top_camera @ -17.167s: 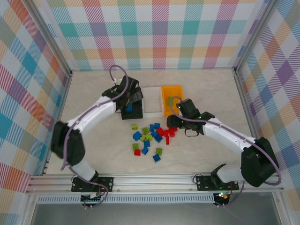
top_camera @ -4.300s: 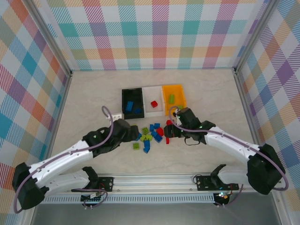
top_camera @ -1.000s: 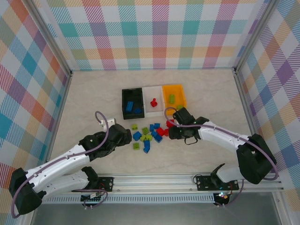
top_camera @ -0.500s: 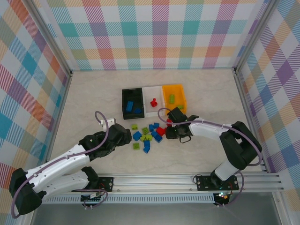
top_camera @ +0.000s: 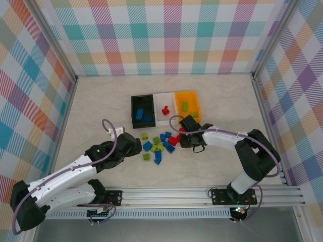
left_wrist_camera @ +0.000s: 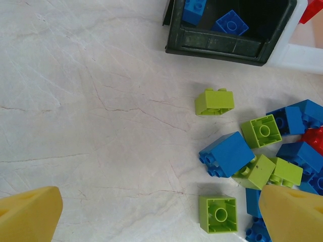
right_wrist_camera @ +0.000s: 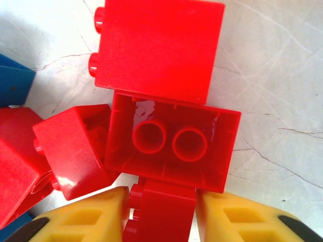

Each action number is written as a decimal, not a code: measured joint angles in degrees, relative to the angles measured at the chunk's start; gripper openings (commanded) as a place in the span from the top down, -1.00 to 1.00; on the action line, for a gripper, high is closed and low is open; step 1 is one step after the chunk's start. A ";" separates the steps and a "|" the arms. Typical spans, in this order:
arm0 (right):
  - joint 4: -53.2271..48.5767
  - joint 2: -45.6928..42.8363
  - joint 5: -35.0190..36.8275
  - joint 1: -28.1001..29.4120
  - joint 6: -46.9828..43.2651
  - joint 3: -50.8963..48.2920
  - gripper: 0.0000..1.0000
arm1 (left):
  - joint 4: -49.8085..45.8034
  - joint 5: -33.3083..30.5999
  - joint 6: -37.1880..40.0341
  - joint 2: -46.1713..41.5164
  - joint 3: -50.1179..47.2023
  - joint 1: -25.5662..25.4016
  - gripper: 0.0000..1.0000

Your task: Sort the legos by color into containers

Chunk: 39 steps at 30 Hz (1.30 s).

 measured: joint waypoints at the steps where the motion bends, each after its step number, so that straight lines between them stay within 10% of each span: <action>1: -0.02 0.00 0.09 0.02 0.00 0.00 0.36 | 0.00 0.00 0.00 0.00 0.00 0.00 -1.00; 19: -8.81 -19.93 -4.59 1.01 -1.22 1.38 0.57 | 0.46 0.17 0.04 1.84 0.28 0.00 -1.00; 39: -9.92 29.79 -3.39 -0.96 -3.72 50.49 0.29 | -0.04 0.59 0.02 -1.29 0.28 0.00 -1.00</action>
